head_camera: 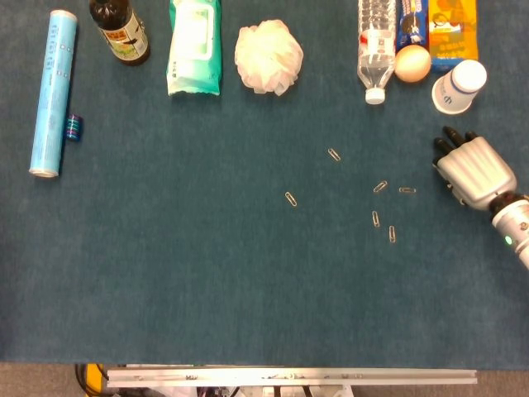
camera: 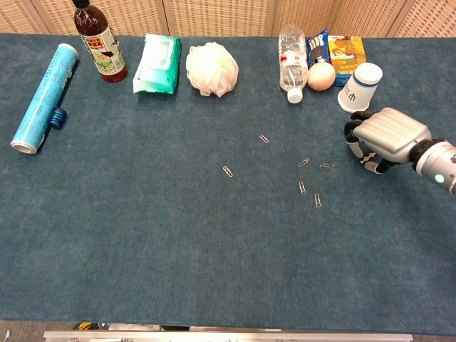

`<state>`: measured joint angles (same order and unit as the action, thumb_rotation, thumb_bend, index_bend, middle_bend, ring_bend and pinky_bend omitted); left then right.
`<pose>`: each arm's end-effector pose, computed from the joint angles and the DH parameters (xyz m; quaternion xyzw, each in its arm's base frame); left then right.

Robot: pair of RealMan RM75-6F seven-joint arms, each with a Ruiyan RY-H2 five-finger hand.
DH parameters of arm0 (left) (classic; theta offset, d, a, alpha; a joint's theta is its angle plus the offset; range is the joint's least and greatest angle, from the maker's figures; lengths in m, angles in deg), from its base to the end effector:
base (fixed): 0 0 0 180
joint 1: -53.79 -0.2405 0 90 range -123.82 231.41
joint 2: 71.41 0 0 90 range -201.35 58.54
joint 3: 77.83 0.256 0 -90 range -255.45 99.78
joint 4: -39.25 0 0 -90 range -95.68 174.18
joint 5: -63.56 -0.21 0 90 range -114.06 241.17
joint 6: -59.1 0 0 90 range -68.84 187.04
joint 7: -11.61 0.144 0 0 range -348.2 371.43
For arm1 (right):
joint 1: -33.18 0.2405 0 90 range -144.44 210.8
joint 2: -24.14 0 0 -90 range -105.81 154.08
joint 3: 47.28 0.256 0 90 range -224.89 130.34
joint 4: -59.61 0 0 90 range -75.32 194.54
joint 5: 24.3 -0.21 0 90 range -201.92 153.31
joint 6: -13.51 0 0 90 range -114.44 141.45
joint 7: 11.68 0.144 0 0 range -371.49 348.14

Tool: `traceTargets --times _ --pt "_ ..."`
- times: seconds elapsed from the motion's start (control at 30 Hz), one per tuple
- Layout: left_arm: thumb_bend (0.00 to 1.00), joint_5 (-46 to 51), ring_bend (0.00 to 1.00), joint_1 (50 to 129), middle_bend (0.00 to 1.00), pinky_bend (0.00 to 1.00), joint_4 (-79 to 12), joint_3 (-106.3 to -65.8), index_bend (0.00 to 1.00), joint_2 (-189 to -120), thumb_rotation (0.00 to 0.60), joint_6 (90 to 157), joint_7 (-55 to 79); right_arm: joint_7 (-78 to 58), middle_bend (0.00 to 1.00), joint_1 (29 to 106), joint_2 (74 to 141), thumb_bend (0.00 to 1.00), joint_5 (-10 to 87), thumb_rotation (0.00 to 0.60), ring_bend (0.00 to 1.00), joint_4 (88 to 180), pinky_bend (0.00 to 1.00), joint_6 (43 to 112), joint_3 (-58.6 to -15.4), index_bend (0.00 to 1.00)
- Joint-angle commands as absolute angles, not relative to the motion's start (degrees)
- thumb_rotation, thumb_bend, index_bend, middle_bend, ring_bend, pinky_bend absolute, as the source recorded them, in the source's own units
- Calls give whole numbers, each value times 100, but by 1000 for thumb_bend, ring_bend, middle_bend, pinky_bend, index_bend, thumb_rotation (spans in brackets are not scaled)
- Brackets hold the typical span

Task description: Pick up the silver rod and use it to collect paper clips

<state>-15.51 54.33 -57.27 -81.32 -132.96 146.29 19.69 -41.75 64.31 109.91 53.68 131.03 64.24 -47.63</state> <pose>-0.3257 0.1573 0.1792 -0.5563 -0.3893 -0.3215 0.6600 -0.2813 -0.2953 -0.0099 0.8439 -0.2250 0.1541 0.4620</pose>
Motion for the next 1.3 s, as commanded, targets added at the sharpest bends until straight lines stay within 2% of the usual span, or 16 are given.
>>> traceTargets --times 0.03,0.73,1.3 --pt "0 -1554 338 5433 404 435 -5728 -8131 316 -13296 600 14628 1968 -4210 263 6439 10986 254 5330 600 116 13118 329 6410 -4763 554" --pt "0 -1553 338 5433 405 435 -5729 -8134 316 -13298 600 14621 1979 -4265 263 6449 10950 266 5213 600 116 13204 329 6458 -4792 619" --pt "0 -1549 338 5430 405 435 -5727 -8140 316 -13303 600 14628 1986 -4294 263 6340 10522 268 5411 600 116 13860 329 6898 -4815 620"
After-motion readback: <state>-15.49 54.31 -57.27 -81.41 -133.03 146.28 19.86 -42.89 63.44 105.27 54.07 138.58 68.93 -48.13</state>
